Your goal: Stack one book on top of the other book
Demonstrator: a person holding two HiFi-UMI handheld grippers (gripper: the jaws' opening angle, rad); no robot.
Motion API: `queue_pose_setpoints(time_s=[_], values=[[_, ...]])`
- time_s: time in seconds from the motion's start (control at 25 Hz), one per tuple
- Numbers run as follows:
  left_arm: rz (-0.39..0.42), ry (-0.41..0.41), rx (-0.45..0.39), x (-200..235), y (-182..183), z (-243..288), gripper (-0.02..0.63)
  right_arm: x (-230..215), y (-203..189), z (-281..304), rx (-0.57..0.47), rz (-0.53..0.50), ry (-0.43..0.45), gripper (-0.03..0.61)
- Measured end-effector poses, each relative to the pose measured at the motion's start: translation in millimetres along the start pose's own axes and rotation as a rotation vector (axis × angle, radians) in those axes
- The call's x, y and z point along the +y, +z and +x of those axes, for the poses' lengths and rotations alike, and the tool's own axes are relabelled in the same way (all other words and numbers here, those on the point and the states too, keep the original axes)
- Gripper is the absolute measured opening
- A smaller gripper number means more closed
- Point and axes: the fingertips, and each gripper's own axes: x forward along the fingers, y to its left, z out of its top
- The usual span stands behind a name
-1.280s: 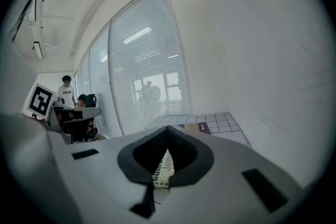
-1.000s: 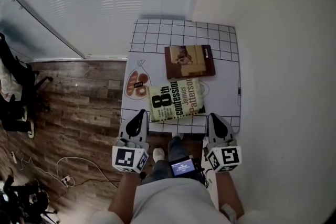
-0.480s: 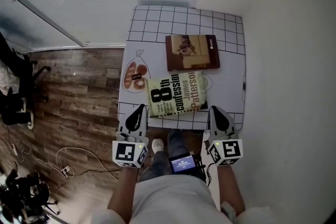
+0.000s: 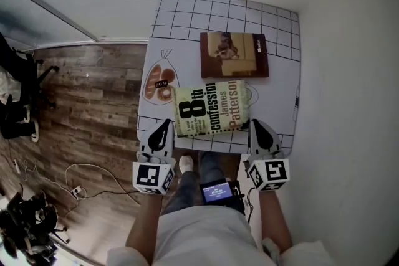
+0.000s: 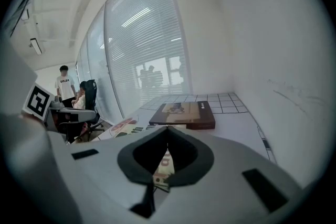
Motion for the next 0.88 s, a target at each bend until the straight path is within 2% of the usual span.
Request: queue_pose_setpoints(time_s=[0.88], values=[[-0.072, 0.073, 0.129, 13.0, -60.9, 22.0, 0.009, -25.5, -45.4, 38.0, 0.114, 0.013, 0.024, 0.008]])
